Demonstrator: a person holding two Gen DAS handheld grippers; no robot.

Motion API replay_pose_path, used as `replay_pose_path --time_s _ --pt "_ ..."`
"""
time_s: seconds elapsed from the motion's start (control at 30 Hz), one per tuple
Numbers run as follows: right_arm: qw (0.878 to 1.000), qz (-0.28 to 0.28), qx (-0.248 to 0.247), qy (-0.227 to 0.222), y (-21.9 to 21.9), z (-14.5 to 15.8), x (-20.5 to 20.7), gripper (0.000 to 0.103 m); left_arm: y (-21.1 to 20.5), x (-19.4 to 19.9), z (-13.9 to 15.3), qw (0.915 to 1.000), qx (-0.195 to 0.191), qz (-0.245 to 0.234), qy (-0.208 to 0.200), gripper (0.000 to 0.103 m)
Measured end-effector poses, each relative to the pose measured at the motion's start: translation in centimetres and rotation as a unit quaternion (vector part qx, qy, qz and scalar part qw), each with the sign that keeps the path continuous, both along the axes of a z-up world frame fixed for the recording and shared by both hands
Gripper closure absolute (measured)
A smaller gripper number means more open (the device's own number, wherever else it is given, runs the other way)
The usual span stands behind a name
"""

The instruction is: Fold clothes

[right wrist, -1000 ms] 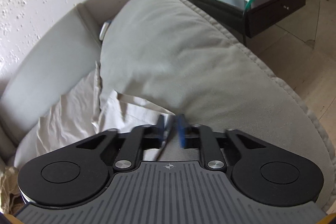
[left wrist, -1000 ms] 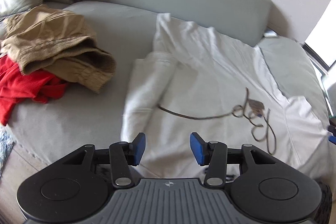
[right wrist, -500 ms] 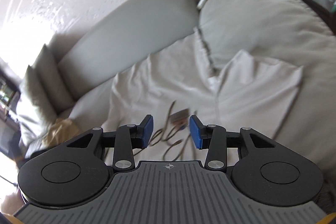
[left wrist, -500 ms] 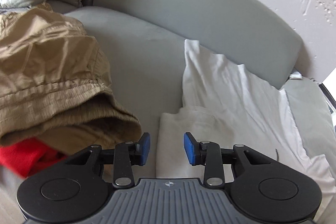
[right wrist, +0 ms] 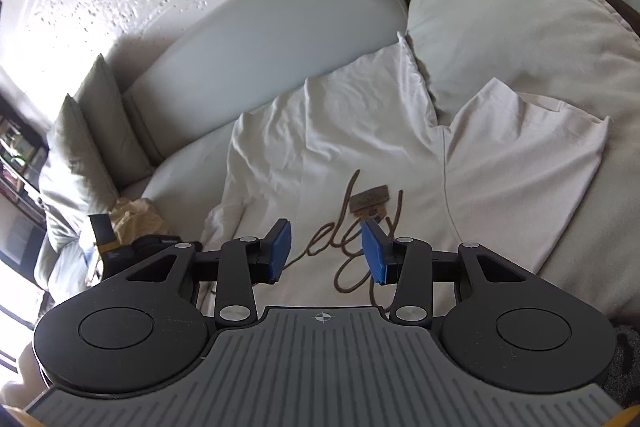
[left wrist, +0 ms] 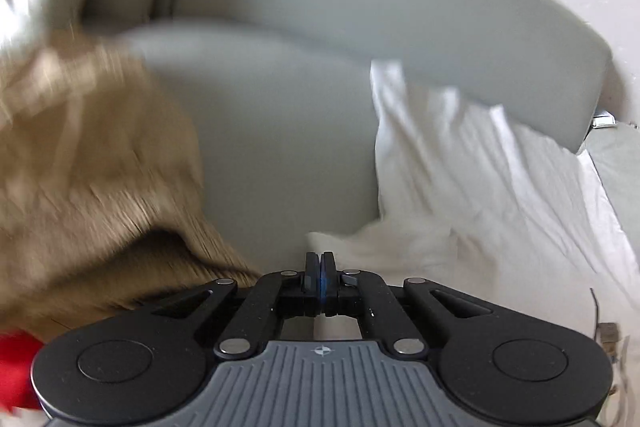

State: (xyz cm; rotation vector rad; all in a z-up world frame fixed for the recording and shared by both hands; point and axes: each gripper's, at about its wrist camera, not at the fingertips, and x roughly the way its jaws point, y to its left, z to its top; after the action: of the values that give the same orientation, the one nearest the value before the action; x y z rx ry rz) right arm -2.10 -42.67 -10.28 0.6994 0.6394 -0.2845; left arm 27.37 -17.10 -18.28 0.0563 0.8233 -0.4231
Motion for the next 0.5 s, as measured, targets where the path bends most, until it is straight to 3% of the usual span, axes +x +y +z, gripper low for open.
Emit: replay_pose_path --time_s 0.07,0.17,0.2,0.27,0.3,0.33,0.4,0.5 --pt "1.000 -0.001 0.004 -0.002 -0.1 -0.2 -0.1 0.057 -1.7 -2.7 1.5 0.9974 0.022 -0.034 -0.060 0.103" --pt "1.000 -0.003 0.015 -0.005 -0.2 -0.5 -0.1 0.057 -4.4 -6.9 3.9 0.9837 0.055 -0.084 -0.149 0.103" --pt "1.000 -0.004 0.019 -0.007 -0.2 -0.5 -0.2 0.057 -6.3 -8.4 3.3 0.9788 0.085 -0.119 -0.143 0.102" --pt "1.000 -0.004 0.029 -0.010 -0.2 -0.5 -0.3 0.057 -10.1 -11.6 2.2 0.9621 0.148 -0.190 -0.128 0.080" --pt "0.999 -0.004 0.030 -0.011 -0.2 -0.4 -0.4 0.057 -11.2 -13.2 1.8 0.9579 0.157 -0.217 -0.105 0.065" --pt "1.000 -0.005 0.028 -0.013 -0.3 -0.3 -0.6 0.057 -12.3 -14.8 1.4 0.9526 0.165 -0.243 -0.081 0.059" --pt "1.000 -0.010 0.024 -0.018 -0.5 0.2 -1.2 0.057 -12.5 -17.7 1.4 0.9458 0.148 -0.282 -0.065 0.058" --pt "0.999 -0.023 0.026 -0.027 -1.2 0.6 -2.1 0.057 -10.4 -20.8 2.0 0.9388 0.131 -0.309 -0.077 0.058"
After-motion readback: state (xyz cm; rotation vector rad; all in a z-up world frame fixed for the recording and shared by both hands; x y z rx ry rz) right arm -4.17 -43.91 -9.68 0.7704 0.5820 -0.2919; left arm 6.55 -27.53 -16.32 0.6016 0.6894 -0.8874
